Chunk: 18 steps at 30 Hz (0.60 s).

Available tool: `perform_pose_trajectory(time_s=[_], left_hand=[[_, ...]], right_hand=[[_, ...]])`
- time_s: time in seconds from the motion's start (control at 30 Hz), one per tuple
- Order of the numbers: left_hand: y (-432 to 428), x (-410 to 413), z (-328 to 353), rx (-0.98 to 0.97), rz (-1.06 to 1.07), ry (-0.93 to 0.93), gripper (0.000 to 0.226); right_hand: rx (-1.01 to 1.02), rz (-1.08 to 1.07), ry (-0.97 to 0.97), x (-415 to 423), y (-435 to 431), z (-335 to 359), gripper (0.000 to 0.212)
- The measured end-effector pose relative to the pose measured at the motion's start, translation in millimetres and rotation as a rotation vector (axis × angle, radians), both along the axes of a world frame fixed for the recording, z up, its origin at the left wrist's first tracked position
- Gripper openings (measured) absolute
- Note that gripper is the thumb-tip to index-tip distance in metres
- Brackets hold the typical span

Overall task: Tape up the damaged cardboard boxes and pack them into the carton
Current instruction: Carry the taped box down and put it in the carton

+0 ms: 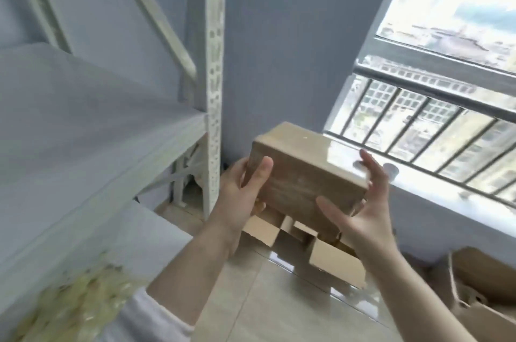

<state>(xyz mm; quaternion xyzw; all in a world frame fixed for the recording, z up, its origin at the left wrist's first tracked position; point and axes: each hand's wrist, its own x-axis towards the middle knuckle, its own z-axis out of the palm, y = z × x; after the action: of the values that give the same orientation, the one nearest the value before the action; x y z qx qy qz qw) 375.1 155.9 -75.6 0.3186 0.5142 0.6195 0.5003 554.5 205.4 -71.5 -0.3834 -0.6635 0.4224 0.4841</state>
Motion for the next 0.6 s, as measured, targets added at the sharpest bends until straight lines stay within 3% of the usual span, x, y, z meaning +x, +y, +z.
perform_pose_trajectory(time_s=[0.13,0.27,0.4,0.5,0.6], left_hand=[[59,28,-40,-0.161,-0.027,-0.158,0.043],[119,37,-80,-0.225,-0.045,-0.153,0.007],[171,32,-121,-0.23,-0.115,-0.162,0.014],[205,22,-153,-0.278,-0.247,-0.152,0.049],[252,15,-188,-0.345,-0.233,-0.147,0.058]], right_hand=[[0.039,-0.115,-0.1,20,33,-52,0.095],[-0.099,-0.055,-0.137,44,76,-93,0.095],[-0.427,-0.081,0.071,66,129,-124,0.088],[-0.782,0.066,0.118,74,170,-148,0.061],[-1.007,0.103,0.199,69,208,-182,0.042]])
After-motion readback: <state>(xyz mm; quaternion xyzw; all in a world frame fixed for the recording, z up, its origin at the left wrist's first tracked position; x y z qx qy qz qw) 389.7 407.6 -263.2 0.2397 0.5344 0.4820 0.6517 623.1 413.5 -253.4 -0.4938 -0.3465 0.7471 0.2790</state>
